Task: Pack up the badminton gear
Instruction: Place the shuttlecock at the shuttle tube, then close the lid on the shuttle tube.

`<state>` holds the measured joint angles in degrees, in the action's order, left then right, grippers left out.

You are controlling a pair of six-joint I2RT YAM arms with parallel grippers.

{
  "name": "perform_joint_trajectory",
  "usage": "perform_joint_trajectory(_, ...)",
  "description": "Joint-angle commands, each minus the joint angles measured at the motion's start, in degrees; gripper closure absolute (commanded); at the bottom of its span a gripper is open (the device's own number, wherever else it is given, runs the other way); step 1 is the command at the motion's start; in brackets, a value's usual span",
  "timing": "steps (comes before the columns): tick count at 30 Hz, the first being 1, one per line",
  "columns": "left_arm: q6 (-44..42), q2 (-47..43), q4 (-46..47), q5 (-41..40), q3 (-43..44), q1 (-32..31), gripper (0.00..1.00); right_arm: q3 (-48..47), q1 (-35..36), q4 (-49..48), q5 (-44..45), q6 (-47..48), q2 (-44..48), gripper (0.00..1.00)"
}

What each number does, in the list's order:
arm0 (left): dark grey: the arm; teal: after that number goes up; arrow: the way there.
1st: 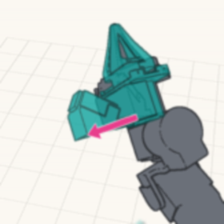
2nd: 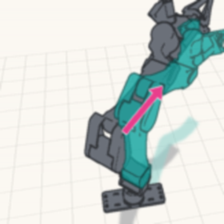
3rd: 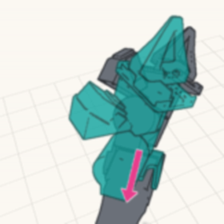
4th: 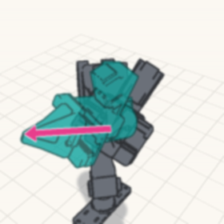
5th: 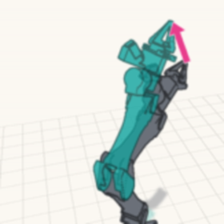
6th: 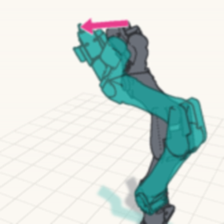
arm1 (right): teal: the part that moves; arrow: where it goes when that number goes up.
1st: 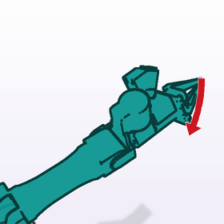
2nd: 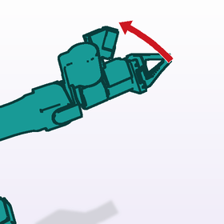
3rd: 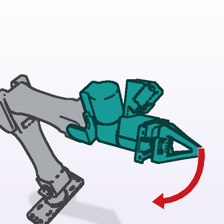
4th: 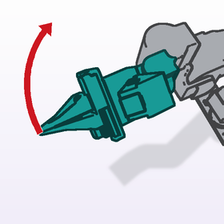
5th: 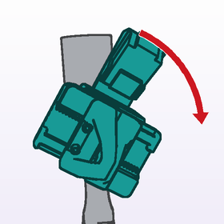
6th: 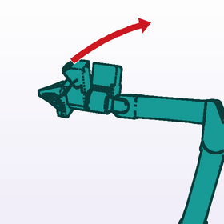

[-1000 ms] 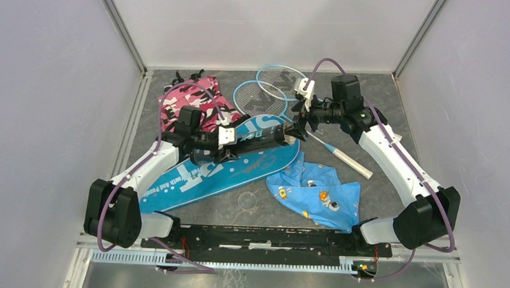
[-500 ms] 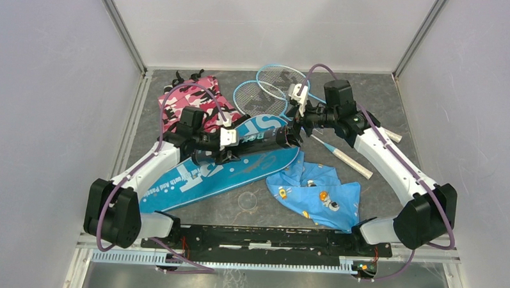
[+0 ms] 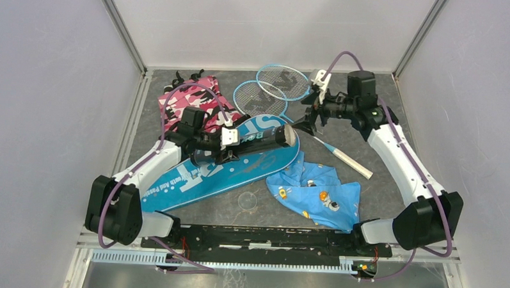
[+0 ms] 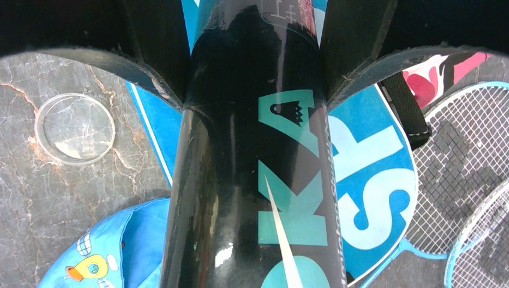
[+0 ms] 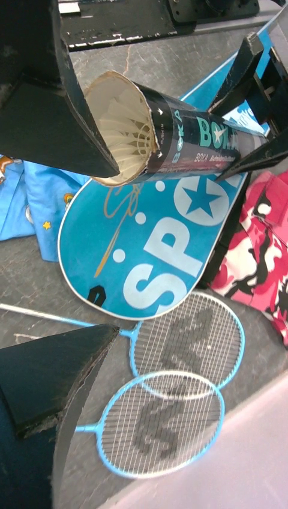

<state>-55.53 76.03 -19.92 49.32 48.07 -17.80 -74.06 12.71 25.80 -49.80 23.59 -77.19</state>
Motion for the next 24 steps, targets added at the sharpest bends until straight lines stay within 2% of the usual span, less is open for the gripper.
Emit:
perform_joint_trajectory(1, 0.47, -0.08, 0.27, -1.49, 2.9, 0.05, 0.98, -2.11, -3.39, 0.82, -3.64, -0.52, 3.71, 0.02)
perform_joint_trajectory(9, 3.82, -0.36, -0.6, -5.39, 4.4, 1.24, 0.98, 2.05, -4.3, 5.42, -1.49, 6.21, 6.97, 0.03)
perform_joint_trajectory(12, 8.01, -0.32, 0.47, -8.24, 5.36, 1.85, 0.98, 4.86, -3.08, 6.31, 1.4, 10.28, 8.99, 0.04)
perform_joint_trajectory(18, 16.57, 2.03, 0.5, -10.61, 9.53, 3.78, 0.98, 9.36, 7.16, 8.02, 9.36, 16.2, 10.65, 0.08)
perform_joint_trajectory(24, 22.85, 4.88, 0.24, -10.13, 12.29, 6.52, 0.98, 11.47, 16.49, 8.22, 11.3, 20.33, 9.03, 0.13)
